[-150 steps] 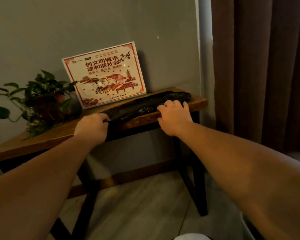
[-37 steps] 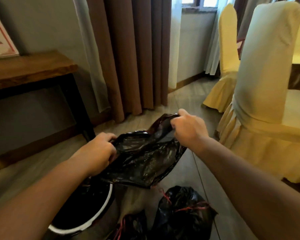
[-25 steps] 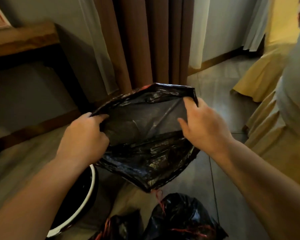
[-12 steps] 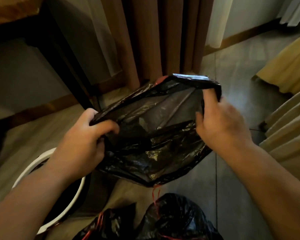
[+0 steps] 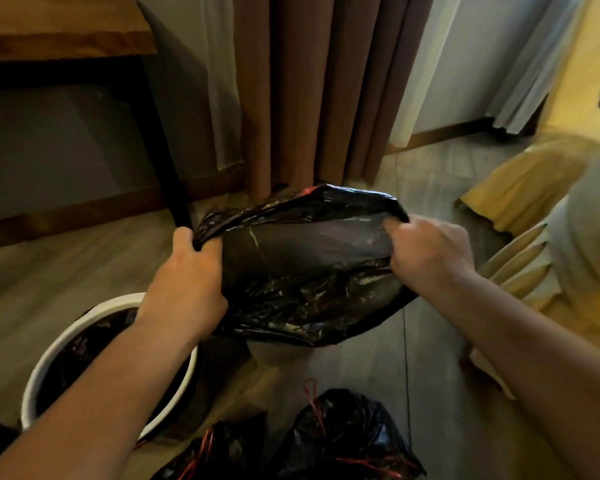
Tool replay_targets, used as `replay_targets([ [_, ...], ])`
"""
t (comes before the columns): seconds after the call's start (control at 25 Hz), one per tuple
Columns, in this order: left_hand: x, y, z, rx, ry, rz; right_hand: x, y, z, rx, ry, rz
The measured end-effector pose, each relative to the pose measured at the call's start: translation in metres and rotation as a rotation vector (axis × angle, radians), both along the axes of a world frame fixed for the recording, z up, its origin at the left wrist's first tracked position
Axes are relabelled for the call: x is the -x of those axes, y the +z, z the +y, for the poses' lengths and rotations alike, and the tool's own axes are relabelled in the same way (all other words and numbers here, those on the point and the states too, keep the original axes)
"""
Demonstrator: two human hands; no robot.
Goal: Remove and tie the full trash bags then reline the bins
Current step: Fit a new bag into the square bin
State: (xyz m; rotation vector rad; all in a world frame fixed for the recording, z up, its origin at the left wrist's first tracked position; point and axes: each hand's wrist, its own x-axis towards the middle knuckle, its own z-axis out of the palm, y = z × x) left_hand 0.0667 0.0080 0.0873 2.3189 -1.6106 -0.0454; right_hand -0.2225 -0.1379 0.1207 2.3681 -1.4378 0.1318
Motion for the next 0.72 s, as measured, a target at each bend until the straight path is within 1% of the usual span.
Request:
replay_targets([
  [0.08,-0.008,-0.001,0.003,0.036,-0.002,0.028,-0.013,0.012,-0.001,-0.006,0.049,0.120],
  [0.2,-0.021,-0.016,-0.004,0.040,-0.043,-0.029,-0.032,0.009,-0.019,0.076,0.113,0.069],
  [0.28,-0.031,-0.031,-0.013,-0.040,0.029,-0.127,-0.039,-0.001,-0.036,0.114,0.175,0.017],
  [0.36,-0.031,-0.040,-0.018,-0.125,0.112,-0.199,-0.035,-0.019,-0.051,0.119,0.183,-0.098],
  [0.44,-0.028,-0.045,-0.020,-0.168,0.191,-0.281,-0.025,-0.045,-0.059,0.159,0.143,-0.295],
  [0.52,-0.024,-0.051,-0.025,-0.132,0.214,-0.302,-0.014,-0.073,-0.057,0.179,0.100,-0.458],
  [0.6,-0.019,-0.055,-0.025,-0.058,0.192,-0.296,-0.007,-0.095,-0.047,0.182,0.091,-0.543],
  [0.68,-0.014,-0.053,-0.025,-0.030,0.160,-0.257,0.000,-0.106,-0.039,0.200,0.024,-0.568],
  [0.72,-0.012,-0.052,-0.023,-0.011,0.176,-0.260,0.002,-0.108,-0.036,0.199,0.008,-0.573],
])
